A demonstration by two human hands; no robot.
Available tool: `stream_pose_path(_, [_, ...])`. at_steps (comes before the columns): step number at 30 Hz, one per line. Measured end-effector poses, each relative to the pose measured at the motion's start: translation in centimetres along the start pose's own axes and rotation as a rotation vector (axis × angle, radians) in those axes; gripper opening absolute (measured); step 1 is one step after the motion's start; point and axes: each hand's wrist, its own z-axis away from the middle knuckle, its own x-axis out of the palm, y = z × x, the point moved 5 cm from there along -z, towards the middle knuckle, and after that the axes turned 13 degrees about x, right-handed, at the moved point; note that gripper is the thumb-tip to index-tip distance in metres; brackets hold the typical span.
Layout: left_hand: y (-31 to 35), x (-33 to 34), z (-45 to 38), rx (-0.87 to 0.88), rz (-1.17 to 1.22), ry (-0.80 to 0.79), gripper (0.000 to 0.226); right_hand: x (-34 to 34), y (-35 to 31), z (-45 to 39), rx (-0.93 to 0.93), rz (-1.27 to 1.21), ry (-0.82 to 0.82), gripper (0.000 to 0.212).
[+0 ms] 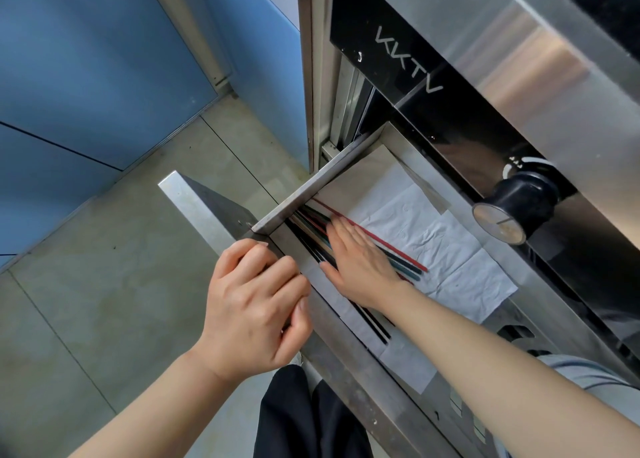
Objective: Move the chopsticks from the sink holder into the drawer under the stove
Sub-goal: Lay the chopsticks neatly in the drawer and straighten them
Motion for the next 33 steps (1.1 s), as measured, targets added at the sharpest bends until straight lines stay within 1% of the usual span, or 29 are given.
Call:
stream_pose_path(3, [0.0,0.0,0.0,0.004,-0.002,0.001,0.042,-0.7,-1.4,-1.2,-0.024,-0.038,0.005,0.066])
stream_pose_path(5, [0.0,0.0,0.0,0.007,-0.004,0.001,0.042,-1.4,-1.8,-1.3,-0.033,-0.057,0.072,0.061])
stream_pose_path(8, [0.0,-0.1,0.0,0.008,-0.005,0.002,0.044,-1.7,-0.6,-0.1,0.072,-0.077,0.15,0.063])
stream_pose_path(11, [0.0,-0.1,0.0,0.004,-0.003,0.01,0.043,-0.6,1.3,1.5,0.143,-0.034,0.099,0.067])
stream_pose_path(14, [0.0,0.0,0.0,0.007,0.001,0.013,0.043,0.7,0.8,2.6,0.094,-0.018,0.015,0.07])
stream_pose_path(17, [0.0,0.0,0.0,0.014,-0.002,0.01,0.044,1.6,-0.8,2.8,0.042,-0.035,-0.022,0.07])
stream_pose_path(20, [0.0,0.0,0.0,0.013,-0.001,0.007,0.045,2.1,-1.0,3.4,-0.007,0.04,-0.013,0.068])
stream_pose_path(23, [0.0,0.0,0.1,0.012,0.003,0.011,0.045,2.5,-0.2,4.0,-0.012,0.1,-0.027,0.07])
stream_pose_path(27, [0.0,0.1,0.0,0.008,0.001,0.013,0.044,1.9,-0.7,2.7,-0.027,0.077,-0.02,0.073])
stream_pose_path(33, [0.0,0.0,0.1,0.012,-0.012,0.001,0.044,1.1,-2.3,0.3,0.014,0.046,-0.003,0.063])
